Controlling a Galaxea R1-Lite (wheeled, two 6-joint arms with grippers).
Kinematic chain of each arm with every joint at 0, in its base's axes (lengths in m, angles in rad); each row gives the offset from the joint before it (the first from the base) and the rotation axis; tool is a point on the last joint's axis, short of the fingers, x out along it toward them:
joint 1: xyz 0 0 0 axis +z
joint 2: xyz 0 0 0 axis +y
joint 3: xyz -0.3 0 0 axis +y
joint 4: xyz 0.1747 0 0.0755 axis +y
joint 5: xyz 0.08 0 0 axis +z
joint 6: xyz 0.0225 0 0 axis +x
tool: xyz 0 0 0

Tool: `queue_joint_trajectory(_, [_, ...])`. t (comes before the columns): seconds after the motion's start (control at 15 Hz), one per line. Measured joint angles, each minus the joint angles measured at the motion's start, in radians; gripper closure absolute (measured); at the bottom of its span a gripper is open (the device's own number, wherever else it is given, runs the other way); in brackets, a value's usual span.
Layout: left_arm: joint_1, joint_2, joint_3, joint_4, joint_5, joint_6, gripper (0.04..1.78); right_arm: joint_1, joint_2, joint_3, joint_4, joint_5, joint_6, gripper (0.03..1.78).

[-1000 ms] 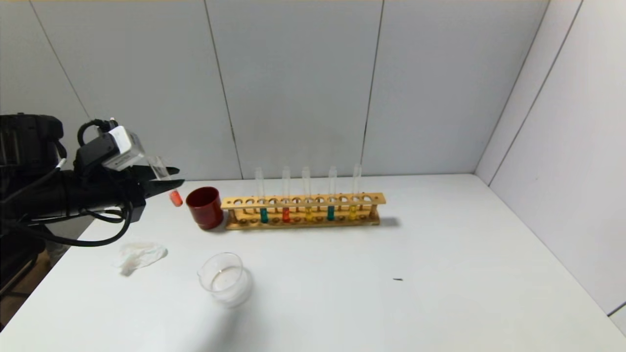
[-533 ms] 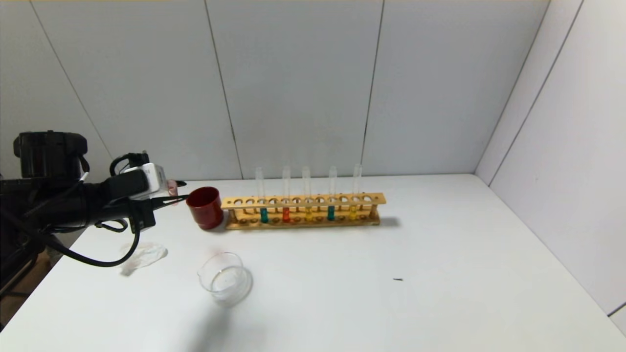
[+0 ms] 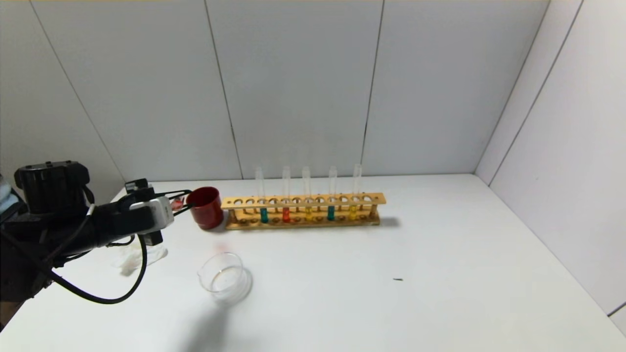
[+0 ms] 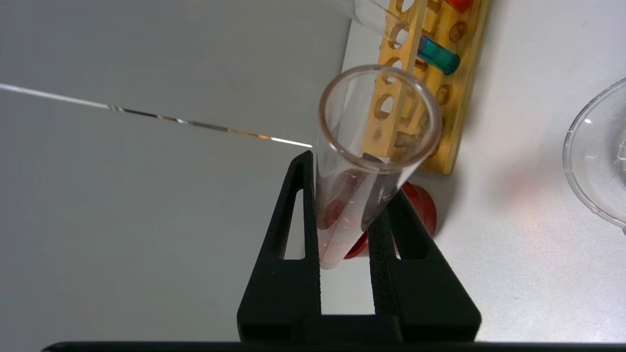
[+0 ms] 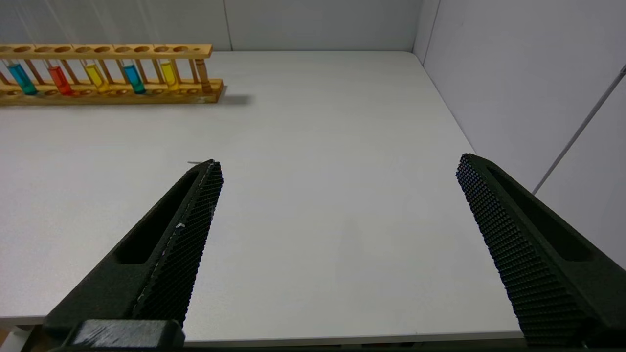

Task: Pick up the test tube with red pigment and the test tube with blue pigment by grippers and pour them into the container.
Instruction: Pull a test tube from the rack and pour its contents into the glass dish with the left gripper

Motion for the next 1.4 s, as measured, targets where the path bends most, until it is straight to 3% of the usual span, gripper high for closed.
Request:
queue_joint_trajectory(0.33, [0.004, 0.049, 0.044, -0.04, -0.028, 0.144, 1.5, 0.0, 0.0, 0.0, 0.0, 0.0, -0.001, 0.06])
queue_joint_trajectory(0.67, [0.006, 0.135, 0.036, -0.176, -0.03, 0.164, 1.5, 0.0, 0.0, 0.0, 0.0, 0.0, 0.0, 0.06])
queue_joint_trajectory(1.4, [0.005, 0.223, 0.004, -0.193, -0.026, 0.361, 1.5, 0.0, 0.0, 0.0, 0.0, 0.0, 0.0, 0.06])
